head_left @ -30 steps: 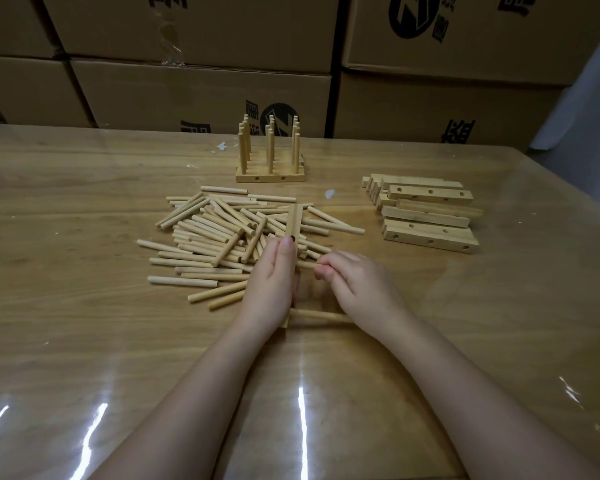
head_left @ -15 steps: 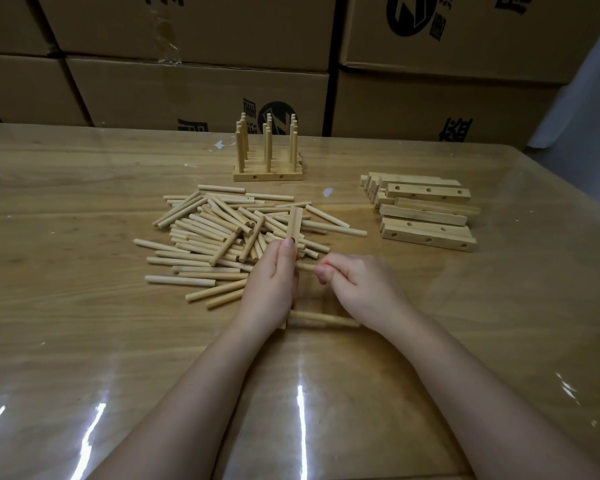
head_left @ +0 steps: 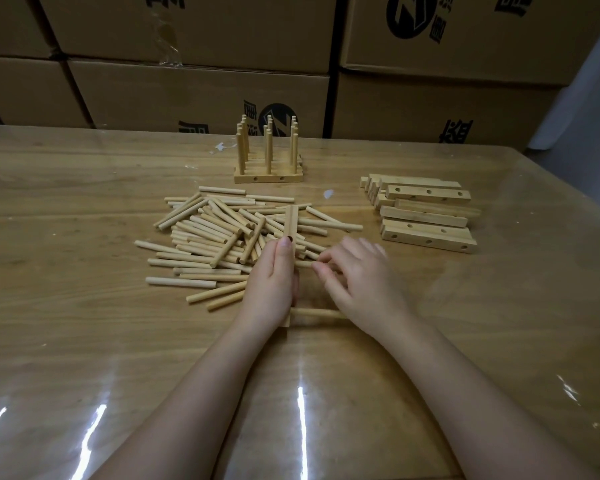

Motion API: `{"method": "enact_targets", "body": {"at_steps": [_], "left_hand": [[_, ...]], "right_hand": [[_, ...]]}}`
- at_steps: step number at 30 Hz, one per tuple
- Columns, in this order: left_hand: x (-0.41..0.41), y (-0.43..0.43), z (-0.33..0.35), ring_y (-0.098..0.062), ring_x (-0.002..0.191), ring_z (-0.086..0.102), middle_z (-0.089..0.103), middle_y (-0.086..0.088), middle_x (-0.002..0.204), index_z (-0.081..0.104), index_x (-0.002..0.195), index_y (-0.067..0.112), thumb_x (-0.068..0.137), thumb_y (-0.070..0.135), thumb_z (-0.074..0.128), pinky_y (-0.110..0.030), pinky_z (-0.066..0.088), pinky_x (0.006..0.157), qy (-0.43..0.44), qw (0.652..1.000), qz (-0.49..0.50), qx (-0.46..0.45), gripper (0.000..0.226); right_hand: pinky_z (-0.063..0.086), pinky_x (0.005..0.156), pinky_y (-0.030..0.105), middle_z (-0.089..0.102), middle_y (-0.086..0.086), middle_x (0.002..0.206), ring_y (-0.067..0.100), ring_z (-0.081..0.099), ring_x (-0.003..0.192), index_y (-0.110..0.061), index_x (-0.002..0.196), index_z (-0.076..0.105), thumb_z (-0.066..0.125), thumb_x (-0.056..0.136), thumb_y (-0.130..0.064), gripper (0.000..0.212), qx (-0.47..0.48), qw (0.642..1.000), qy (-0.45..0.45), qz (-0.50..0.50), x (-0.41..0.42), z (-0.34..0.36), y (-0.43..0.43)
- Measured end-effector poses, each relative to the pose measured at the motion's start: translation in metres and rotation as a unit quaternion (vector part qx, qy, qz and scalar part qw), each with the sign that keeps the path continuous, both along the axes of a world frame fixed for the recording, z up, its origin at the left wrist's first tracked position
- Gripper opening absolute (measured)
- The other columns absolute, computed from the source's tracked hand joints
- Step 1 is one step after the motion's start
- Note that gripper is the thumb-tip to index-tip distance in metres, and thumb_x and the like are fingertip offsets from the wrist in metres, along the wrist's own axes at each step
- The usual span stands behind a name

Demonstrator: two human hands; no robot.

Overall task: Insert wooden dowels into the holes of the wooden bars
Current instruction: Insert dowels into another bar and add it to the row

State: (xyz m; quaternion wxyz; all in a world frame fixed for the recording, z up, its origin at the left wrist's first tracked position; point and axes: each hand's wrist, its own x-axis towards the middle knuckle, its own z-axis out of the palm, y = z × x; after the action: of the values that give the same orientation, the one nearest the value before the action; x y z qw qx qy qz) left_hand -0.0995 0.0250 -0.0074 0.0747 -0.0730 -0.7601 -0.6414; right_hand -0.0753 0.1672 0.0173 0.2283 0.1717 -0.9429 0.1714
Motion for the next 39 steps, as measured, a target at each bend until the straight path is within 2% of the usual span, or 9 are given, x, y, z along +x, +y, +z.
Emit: {"method": "enact_targets", "body": {"at_steps": [5,8,10,16,22,24,28,34,39], "left_hand": [[0.002,-0.001,0.001,-0.005,0.042,0.043,0.046,0.009,0.044,0.053,0.085,0.015,0.101,0.039,0.028,-0.021,0.038,0.046,-0.019,0.999,-0.023,-0.018,0.038],[0.006,-0.001,0.004,-0.007,0.043,0.044,0.045,0.006,0.046,0.054,0.092,0.007,0.101,0.039,0.029,-0.022,0.038,0.048,-0.018,0.998,-0.039,-0.042,0.042],[0.008,-0.001,0.007,-0.008,0.044,0.044,0.046,0.004,0.05,0.054,0.092,0.006,0.101,0.038,0.029,-0.022,0.038,0.05,-0.017,0.997,-0.047,-0.05,0.042],[0.013,0.001,0.011,-0.007,0.043,0.043,0.044,0.005,0.047,0.054,0.09,0.005,0.102,0.034,0.03,-0.022,0.037,0.049,-0.02,0.996,-0.064,-0.05,0.04],[0.014,0.001,0.013,-0.008,0.041,0.043,0.043,0.005,0.042,0.057,0.092,0.009,0.101,0.035,0.03,-0.022,0.037,0.049,-0.026,0.995,-0.087,-0.046,0.039],[0.014,0.001,0.013,-0.009,0.042,0.044,0.044,0.004,0.043,0.057,0.091,0.01,0.101,0.036,0.029,-0.024,0.039,0.051,-0.022,0.994,-0.09,-0.06,0.039],[0.015,0.001,0.013,-0.009,0.043,0.044,0.045,0.002,0.044,0.056,0.091,0.01,0.101,0.036,0.029,-0.025,0.039,0.053,-0.02,0.993,-0.088,-0.077,0.039],[0.015,0.001,0.011,-0.008,0.042,0.045,0.045,0.004,0.043,0.056,0.089,0.015,0.101,0.036,0.03,-0.028,0.039,0.056,-0.024,0.992,-0.089,-0.087,0.036],[0.015,0.001,0.011,-0.008,0.041,0.045,0.046,0.004,0.043,0.056,0.088,0.015,0.101,0.036,0.032,-0.024,0.039,0.05,-0.024,0.993,-0.087,-0.08,0.034]], "right_hand": [[0.034,0.081,0.029,0.052,0.007,0.097,0.02,0.047,0.093,-0.01,0.096,0.06,0.043,0.091,-0.032,0.028,-0.078,0.982,0.131,-0.111,-0.005,0.005,0.012],[0.026,0.089,0.026,0.052,0.003,0.114,0.017,0.045,0.109,-0.015,0.117,0.055,0.043,0.093,-0.035,0.034,-0.1,0.986,0.061,-0.117,-0.012,0.006,0.021],[0.027,0.089,0.026,0.055,-0.002,0.114,0.015,0.048,0.108,-0.018,0.123,0.054,0.042,0.096,-0.036,0.035,-0.088,0.992,0.01,-0.093,-0.015,0.005,0.025],[0.042,0.08,0.031,0.061,0.0,0.101,0.018,0.054,0.098,-0.01,0.113,0.062,0.047,0.096,-0.021,0.026,-0.1,0.994,-0.039,-0.018,-0.018,0.001,0.024],[0.039,0.072,0.017,0.058,-0.01,0.099,0.006,0.051,0.089,-0.017,0.11,0.063,0.044,0.097,-0.022,0.024,-0.146,0.985,-0.093,-0.005,-0.017,0.003,0.028],[0.036,0.066,0.011,0.055,-0.017,0.09,0.001,0.049,0.081,-0.021,0.106,0.064,0.044,0.097,-0.024,0.023,-0.147,0.984,-0.101,-0.011,-0.017,0.004,0.03],[0.027,0.054,0.017,0.046,-0.023,0.065,-0.007,0.043,0.061,-0.029,0.093,0.063,0.045,0.096,-0.024,0.02,-0.154,0.982,-0.106,-0.021,-0.016,0.004,0.032],[0.032,0.051,0.027,0.049,-0.005,0.053,0.008,0.043,0.051,-0.041,0.071,0.053,0.043,0.095,-0.032,0.028,-0.166,0.977,-0.132,-0.031,-0.015,0.007,0.031],[0.043,0.063,0.034,0.058,0.002,0.064,0.017,0.052,0.064,-0.036,0.068,0.056,0.044,0.094,-0.031,0.029,-0.186,0.969,-0.156,-0.038,-0.013,0.01,0.031]]}}
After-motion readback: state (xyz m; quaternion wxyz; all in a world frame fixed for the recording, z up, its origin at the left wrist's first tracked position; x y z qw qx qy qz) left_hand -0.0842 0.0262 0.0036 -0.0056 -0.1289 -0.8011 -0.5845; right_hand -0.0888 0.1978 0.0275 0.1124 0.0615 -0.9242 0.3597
